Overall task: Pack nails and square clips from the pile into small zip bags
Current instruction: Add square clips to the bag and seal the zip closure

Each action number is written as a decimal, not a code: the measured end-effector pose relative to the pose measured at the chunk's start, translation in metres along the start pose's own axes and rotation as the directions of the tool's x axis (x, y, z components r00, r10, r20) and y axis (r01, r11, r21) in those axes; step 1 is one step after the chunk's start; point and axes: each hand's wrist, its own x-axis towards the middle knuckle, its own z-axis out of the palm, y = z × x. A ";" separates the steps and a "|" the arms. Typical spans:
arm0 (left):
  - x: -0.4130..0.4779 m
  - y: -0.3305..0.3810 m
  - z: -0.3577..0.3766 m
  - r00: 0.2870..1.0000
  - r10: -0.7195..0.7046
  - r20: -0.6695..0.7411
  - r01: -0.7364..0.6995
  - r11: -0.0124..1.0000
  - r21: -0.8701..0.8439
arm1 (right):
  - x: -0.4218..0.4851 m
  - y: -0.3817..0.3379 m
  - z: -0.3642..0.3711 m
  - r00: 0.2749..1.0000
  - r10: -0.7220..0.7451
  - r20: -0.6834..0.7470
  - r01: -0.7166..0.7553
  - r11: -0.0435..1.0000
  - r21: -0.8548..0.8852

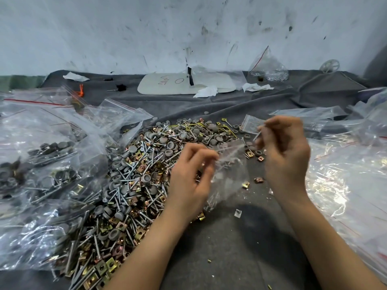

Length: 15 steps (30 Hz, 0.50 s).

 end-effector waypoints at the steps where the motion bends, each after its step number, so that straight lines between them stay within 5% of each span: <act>1: -0.002 0.000 0.002 0.997 0.047 0.057 -0.048 0.999 0.011 | 0.000 -0.008 0.001 0.997 -0.042 -0.060 0.047 0.996 0.075; 4: -0.004 0.001 0.005 0.980 0.135 0.149 -0.137 0.991 0.001 | -0.006 -0.025 0.005 0.982 -0.160 -0.099 0.167 0.984 0.068; 11: -0.004 0.000 0.006 0.989 0.137 0.056 -0.132 0.988 -0.086 | -0.011 -0.023 0.007 0.966 -0.205 0.156 0.229 0.961 -0.152; 15: -0.003 0.002 0.003 0.992 0.069 -0.108 -0.080 0.992 -0.099 | -0.005 -0.015 0.003 0.996 -0.069 0.060 0.076 0.990 -0.119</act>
